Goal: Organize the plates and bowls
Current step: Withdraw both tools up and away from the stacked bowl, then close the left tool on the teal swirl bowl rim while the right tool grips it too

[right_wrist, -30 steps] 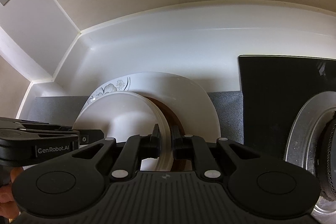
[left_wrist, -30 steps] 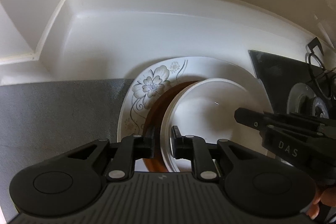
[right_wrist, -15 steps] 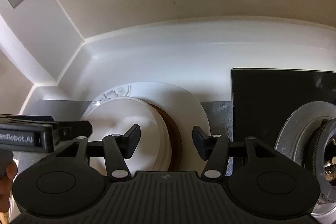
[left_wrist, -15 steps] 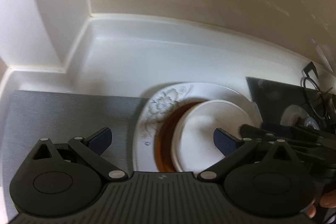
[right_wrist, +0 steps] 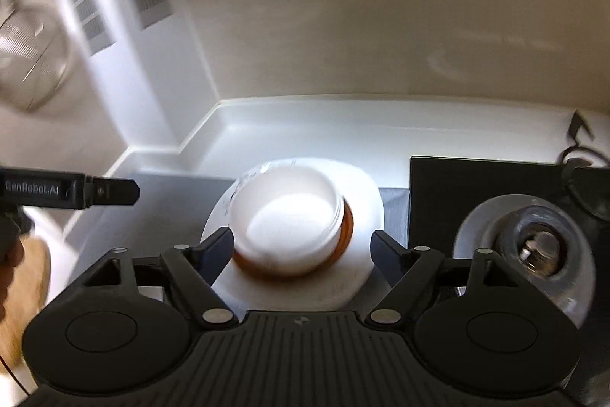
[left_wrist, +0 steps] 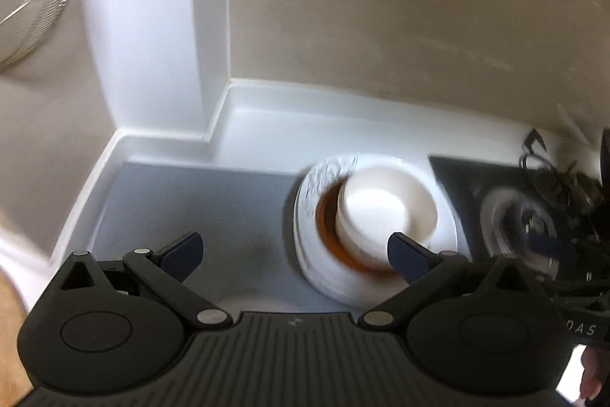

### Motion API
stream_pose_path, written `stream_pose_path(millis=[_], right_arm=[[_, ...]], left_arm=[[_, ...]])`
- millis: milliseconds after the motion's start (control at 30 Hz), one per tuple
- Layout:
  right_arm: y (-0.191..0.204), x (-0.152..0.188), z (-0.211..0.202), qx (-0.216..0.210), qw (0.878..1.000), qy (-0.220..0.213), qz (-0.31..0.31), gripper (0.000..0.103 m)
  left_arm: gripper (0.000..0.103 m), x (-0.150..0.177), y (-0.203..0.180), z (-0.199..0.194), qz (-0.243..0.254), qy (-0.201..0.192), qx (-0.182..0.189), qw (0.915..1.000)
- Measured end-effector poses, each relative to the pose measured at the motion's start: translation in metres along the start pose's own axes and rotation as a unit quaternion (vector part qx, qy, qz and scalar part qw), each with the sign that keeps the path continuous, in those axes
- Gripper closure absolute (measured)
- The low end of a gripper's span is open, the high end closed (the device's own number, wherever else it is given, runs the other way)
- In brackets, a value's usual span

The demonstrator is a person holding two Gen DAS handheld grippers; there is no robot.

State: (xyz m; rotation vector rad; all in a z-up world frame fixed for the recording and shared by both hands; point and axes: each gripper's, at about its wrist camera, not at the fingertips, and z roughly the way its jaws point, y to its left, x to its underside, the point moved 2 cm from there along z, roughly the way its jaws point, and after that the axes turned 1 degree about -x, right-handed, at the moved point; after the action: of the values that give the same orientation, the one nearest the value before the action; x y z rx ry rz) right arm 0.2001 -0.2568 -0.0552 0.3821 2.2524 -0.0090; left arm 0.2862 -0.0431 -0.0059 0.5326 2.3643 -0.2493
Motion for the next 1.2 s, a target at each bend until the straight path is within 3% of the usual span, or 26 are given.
stream_pose_path(millis=[333,867,1200], right_arm=[[0.049,0.053,-0.053,0.01,1.0,0.002,-0.025,0.021],[0.105,0.096,-0.093,-0.019,0.999,0.017,-0.029,0.021],[0.132,0.115,-0.089,-0.053,0.996,0.047,-0.047,0.02]], left_arm=[[0.0,0.08,0.012,-0.049,-0.021,0.027,-0.009,0.9994],[0.0,0.131,0.051,-0.106,-0.028,0.013,-0.029,0.9991],[0.0,0.168,0.095,-0.115,-0.058,0.052,-0.081,0.9936]])
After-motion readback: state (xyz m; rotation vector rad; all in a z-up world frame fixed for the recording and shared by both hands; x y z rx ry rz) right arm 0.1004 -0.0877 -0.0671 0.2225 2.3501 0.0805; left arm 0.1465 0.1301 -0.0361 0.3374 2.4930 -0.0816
